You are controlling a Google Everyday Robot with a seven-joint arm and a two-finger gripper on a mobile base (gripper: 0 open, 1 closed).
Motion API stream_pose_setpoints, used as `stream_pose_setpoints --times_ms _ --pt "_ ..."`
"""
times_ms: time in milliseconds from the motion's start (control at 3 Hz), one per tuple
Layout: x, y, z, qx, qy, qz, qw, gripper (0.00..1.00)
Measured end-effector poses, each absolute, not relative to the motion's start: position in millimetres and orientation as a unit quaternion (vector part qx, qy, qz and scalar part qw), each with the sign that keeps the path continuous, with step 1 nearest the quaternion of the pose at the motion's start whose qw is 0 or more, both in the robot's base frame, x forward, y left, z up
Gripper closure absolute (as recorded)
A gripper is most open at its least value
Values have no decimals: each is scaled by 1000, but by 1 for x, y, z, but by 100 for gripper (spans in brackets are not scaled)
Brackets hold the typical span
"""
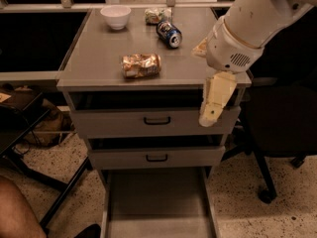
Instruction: Place orange can into bottom drawer
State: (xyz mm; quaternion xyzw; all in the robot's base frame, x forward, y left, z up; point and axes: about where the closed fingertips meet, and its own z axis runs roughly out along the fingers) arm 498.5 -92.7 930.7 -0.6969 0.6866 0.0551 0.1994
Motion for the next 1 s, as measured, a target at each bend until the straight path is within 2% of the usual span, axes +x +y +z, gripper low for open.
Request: stream_pose_setpoints --times_ms 333,1000 --pt "515 -71 932 -715 665 56 210 0" --pt "564 13 943 -771 581 68 250 0"
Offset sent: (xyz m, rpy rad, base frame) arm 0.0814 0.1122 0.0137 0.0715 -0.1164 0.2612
